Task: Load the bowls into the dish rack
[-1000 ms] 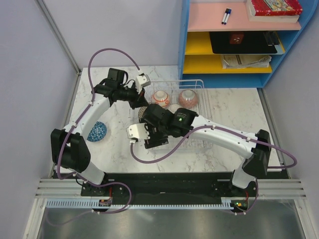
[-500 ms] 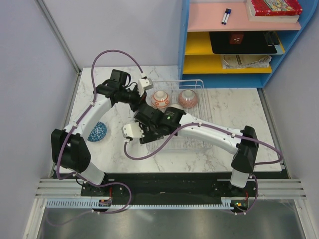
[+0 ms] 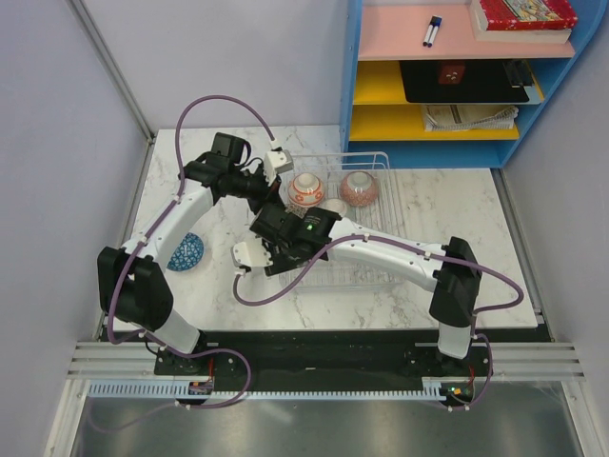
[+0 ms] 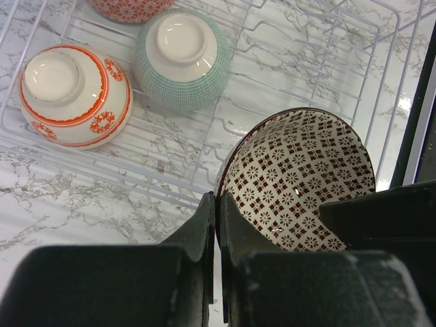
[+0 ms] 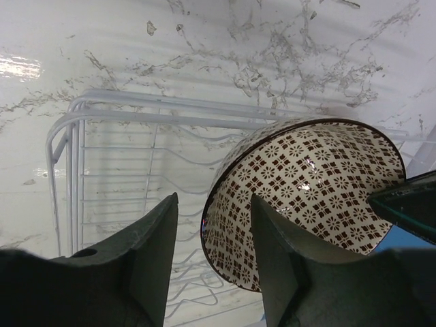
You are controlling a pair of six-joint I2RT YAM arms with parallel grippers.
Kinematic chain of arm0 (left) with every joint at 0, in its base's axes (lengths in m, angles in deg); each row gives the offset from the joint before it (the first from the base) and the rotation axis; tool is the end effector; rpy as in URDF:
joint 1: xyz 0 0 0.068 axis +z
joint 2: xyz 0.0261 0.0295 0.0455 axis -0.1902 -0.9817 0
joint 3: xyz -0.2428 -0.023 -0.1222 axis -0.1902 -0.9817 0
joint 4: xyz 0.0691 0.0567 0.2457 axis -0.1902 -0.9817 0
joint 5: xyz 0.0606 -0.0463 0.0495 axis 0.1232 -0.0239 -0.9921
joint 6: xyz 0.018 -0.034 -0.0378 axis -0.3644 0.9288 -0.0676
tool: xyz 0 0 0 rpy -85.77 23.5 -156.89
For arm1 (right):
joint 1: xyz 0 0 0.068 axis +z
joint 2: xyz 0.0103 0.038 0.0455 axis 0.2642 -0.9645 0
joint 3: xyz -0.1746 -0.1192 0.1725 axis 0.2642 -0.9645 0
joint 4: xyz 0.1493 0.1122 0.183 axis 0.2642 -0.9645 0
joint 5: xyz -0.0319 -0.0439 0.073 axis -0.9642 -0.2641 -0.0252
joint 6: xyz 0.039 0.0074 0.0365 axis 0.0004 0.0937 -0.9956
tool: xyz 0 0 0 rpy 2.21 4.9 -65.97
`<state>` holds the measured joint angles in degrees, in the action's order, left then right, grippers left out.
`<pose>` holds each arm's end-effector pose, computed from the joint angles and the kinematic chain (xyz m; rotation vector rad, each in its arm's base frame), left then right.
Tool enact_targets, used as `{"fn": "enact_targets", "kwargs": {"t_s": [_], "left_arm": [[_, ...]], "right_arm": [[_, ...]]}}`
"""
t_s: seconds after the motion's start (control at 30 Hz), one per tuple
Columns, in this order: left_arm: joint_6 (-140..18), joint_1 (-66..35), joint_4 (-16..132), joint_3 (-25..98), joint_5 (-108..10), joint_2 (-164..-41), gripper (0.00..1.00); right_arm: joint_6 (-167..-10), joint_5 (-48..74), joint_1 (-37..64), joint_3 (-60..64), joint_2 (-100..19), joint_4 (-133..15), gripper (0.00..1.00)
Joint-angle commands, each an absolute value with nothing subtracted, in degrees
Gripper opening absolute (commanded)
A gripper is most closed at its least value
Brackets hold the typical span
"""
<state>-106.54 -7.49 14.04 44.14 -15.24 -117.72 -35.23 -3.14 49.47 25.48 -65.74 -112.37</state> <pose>0.3091 -0.1283 0.3128 1.2844 1.9239 -0.7703 0.1744 0.3584 0.2983 -2.1329 1.5251 -0.0794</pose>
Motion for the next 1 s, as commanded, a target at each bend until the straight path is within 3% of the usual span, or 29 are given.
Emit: {"fn": "enact_targets", "kwargs": {"t_s": [0.0,0.13,0.23,0.27,0.33,0.37,0.63,0.73,0.77,0.8,0.87,0.97], "left_arm": [[-107.68,-8.02,13.96,47.18,-13.02,-114.58,0.02],[-107.94,-8.2,13.87,47.27,-13.46,-114.49,0.02],[-108.29,-8.19,13.61,47.27,-13.99,-114.58,0.02],[-108.38,-8.2,13.52,47.27,-13.99,-114.67,0.02],[-108.47,-8.2,13.52,47.18,-14.08,-114.67,0.02],[-108.47,-8.2,13.52,47.18,-13.9,-114.75,0.02],[-108.12,-8.37,13.52,46.92,-13.9,-115.46,0.06],[-107.85,-8.37,13.52,46.74,-13.73,-115.72,0.37],[-107.77,-8.37,13.6,46.74,-13.55,-115.72,0.55],[-107.68,-8.37,13.52,46.74,-13.64,-115.81,0.65],[-107.24,-8.37,13.96,46.74,-13.64,-115.9,0.8],[-106.63,-8.37,15.44,46.39,-14.16,-115.63,0.88]], "right_arm": [[-34.43,-4.75,49.89,28.15,-66.95,-112.32,0.53],[-34.42,-4.93,49.81,28.59,-67.66,-112.4,0.45],[-34.43,-5.28,49.89,28.77,-67.84,-112.4,0.32],[-34.43,-5.54,49.89,28.85,-68.01,-112.4,0.23],[-34.34,-5.63,49.98,29.03,-68.01,-112.67,0.14],[-34.34,-5.72,49.98,29.2,-68.1,-112.67,0.03],[-34.51,-6.42,50.6,29.99,-68.45,-113.02,0.0],[-34.86,-6.25,50.6,30.17,-68.36,-113.02,0.0],[-34.95,-6.16,50.6,30.17,-68.28,-112.93,0.0],[-35.13,-6.16,50.6,30.17,-68.27,-112.93,0.0],[-35.3,-6.33,50.6,30.17,-68.1,-112.84,0.0],[-35.65,-7.12,50.6,29.65,-67.75,-112.14,0.0]]}}
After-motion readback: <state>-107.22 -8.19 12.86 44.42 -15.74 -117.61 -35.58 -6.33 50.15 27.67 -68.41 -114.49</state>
